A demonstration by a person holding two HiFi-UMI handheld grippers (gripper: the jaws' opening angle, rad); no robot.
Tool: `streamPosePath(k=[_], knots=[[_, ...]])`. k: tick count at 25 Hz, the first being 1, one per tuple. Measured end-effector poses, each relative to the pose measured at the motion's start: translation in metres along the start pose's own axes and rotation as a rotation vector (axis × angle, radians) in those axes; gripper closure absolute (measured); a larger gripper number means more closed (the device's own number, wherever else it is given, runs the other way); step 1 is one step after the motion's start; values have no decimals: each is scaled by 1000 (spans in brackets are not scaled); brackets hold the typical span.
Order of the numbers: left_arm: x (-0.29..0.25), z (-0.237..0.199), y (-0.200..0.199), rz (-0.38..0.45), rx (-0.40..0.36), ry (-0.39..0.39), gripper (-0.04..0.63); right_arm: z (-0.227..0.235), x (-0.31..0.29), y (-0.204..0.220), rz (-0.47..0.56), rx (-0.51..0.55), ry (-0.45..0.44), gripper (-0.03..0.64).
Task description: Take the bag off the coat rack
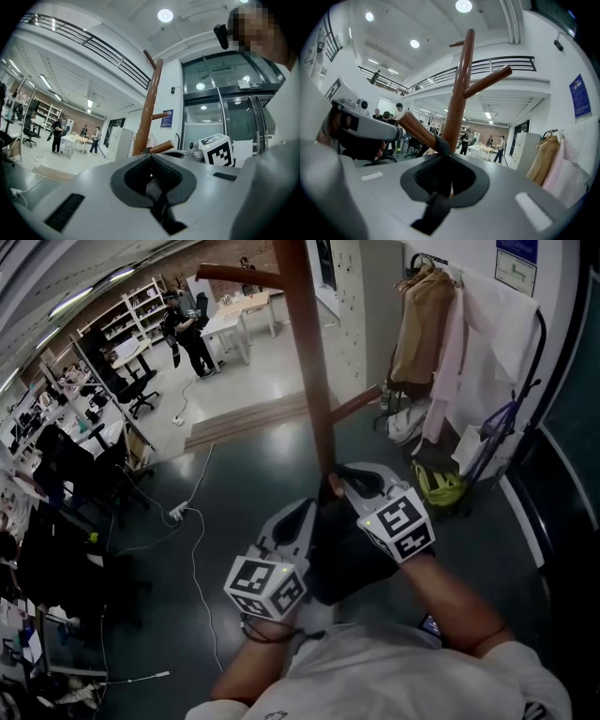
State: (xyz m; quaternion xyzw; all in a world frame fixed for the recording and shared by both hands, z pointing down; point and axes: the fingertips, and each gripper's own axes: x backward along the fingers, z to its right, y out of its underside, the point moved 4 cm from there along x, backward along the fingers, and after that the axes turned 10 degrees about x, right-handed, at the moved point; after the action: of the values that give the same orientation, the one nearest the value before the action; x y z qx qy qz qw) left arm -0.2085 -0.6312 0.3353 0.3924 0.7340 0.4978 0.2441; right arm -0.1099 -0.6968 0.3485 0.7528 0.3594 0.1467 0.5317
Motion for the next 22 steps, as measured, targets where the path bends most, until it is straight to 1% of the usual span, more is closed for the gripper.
streamPosePath(k=[10, 14, 18, 22], knots=[[25, 32, -9, 45, -17, 11, 589, -11, 40, -26, 85, -32, 0, 591], [36, 52, -8, 49, -33, 10, 589, -17, 61, -34, 124, -49, -11, 591], [51, 72, -9, 65, -43, -10, 589, -24, 83, -43, 156, -73, -22, 591], [60, 97, 4, 73, -48, -40, 589, -25, 115, -37, 198, -117, -31, 591]])
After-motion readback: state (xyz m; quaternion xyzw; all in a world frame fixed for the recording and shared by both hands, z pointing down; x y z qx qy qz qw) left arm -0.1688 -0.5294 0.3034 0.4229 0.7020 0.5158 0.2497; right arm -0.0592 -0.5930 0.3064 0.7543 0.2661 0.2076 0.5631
